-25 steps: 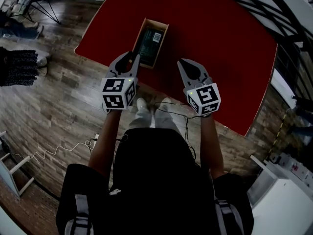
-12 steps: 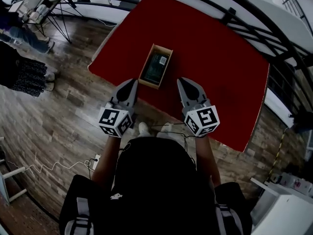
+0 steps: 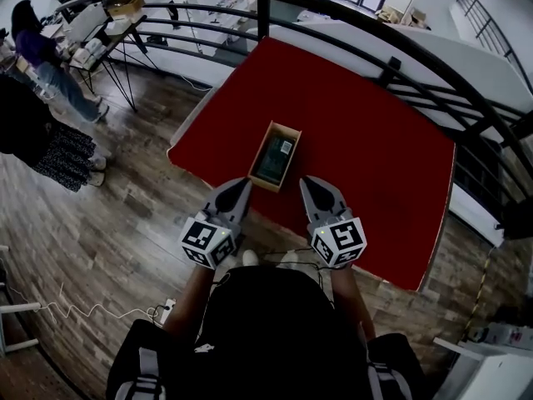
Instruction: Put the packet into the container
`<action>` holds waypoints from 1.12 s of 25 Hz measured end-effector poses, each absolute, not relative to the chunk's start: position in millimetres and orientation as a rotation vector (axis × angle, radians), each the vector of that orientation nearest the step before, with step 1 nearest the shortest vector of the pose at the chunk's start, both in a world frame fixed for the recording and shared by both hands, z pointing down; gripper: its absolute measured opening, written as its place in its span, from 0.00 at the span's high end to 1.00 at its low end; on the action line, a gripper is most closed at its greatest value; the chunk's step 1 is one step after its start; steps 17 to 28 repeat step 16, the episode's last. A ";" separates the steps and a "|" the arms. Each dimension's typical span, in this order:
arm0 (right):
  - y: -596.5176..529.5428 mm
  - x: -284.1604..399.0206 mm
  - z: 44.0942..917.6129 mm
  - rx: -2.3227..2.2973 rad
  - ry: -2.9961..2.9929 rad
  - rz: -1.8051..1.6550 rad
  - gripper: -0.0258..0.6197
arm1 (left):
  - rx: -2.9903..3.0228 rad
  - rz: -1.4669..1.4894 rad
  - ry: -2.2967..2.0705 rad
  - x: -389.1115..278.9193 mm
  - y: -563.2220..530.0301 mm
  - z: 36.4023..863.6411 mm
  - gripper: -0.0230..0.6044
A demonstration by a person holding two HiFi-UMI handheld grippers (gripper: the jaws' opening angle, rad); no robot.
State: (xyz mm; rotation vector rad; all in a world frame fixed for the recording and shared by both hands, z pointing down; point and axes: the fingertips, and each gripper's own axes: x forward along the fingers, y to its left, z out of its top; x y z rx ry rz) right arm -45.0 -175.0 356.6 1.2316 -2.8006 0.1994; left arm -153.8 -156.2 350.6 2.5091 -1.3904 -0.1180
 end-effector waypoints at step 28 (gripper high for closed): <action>-166.7 -39.1 351.2 1.260 -2.801 0.212 0.93 | 2.546 -0.109 -1.291 -137.0 -144.5 344.2 0.95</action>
